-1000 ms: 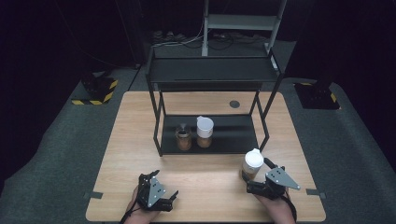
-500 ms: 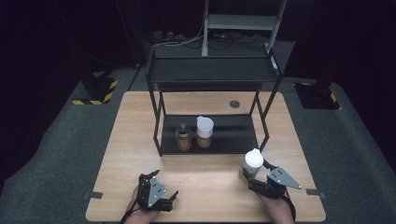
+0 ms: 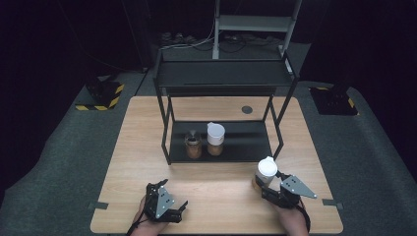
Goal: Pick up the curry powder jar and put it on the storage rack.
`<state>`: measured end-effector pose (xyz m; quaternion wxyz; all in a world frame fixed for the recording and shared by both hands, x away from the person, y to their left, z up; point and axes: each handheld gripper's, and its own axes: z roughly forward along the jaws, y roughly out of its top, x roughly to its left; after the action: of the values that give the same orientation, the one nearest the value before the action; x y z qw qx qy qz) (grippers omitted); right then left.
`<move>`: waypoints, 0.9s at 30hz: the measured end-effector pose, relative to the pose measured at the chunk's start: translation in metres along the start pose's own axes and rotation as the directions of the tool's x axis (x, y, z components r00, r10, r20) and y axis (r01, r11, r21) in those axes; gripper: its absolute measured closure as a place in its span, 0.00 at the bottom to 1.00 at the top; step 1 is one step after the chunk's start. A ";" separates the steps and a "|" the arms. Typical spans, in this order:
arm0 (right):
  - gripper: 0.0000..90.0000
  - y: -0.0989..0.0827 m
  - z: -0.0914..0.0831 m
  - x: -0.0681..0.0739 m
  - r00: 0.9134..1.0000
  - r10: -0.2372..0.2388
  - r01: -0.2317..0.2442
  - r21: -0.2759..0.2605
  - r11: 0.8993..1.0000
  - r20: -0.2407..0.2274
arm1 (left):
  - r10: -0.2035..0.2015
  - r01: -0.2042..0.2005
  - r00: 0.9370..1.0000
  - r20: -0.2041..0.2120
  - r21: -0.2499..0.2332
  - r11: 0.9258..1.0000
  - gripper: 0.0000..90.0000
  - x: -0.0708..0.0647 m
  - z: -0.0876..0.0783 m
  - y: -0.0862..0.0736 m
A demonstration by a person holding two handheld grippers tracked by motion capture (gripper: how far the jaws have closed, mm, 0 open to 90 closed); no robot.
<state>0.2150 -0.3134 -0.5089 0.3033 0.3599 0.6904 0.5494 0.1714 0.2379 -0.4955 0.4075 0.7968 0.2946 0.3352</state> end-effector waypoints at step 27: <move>0.34 0.016 0.002 0.008 1.000 -0.012 0.012 -0.035 0.999 -0.012 | -0.003 0.003 1.000 0.005 -0.002 1.000 0.01 0.001 0.000 0.000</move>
<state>0.2145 -0.3039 -0.4938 0.3086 0.3472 0.6847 0.5616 0.1719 0.2389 -0.4955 0.4097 0.7968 0.2943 0.3328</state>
